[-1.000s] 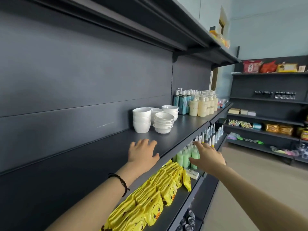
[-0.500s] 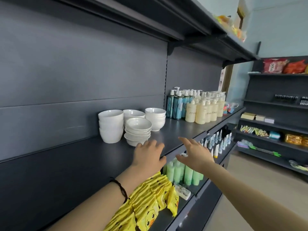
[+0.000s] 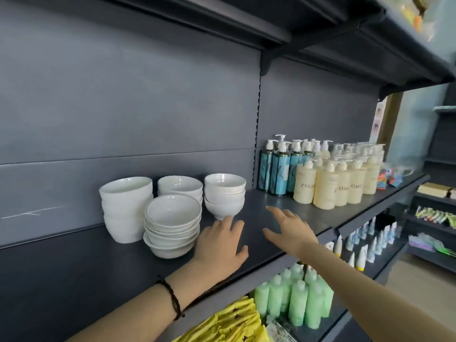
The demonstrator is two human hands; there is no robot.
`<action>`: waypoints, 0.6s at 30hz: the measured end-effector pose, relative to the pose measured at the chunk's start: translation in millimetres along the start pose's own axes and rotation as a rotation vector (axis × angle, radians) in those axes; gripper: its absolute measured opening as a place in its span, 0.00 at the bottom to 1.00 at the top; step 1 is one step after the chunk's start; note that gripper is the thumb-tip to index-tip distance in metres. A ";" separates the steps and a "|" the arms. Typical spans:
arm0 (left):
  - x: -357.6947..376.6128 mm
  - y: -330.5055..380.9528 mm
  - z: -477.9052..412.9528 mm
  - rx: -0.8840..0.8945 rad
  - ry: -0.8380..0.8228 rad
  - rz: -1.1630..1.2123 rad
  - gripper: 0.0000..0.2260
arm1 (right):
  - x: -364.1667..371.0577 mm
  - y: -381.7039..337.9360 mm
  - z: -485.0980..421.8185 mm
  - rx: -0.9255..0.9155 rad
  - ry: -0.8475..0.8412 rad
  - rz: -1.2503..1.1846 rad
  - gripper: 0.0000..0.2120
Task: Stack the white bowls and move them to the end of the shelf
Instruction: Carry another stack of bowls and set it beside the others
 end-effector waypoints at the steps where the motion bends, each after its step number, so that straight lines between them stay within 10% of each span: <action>1: 3.1 0.6 -6.7 -0.024 0.007 0.021 0.23 | 2.4 4.9 -10.9 0.000 0.007 -0.047 0.31; 18: 47.9 20.6 -86.4 -0.629 0.450 0.372 0.36 | 33.1 45.8 -136.7 -0.183 -0.305 -1.076 0.40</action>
Point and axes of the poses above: each hand's wrist, its own z-axis away from the middle knuckle, its own x-axis out of the palm, y = z × x, the point moved 3 cm from there along -z, towards the middle knuckle, and after that the axes turned 1 degree about -z, right-handed, at the moved point
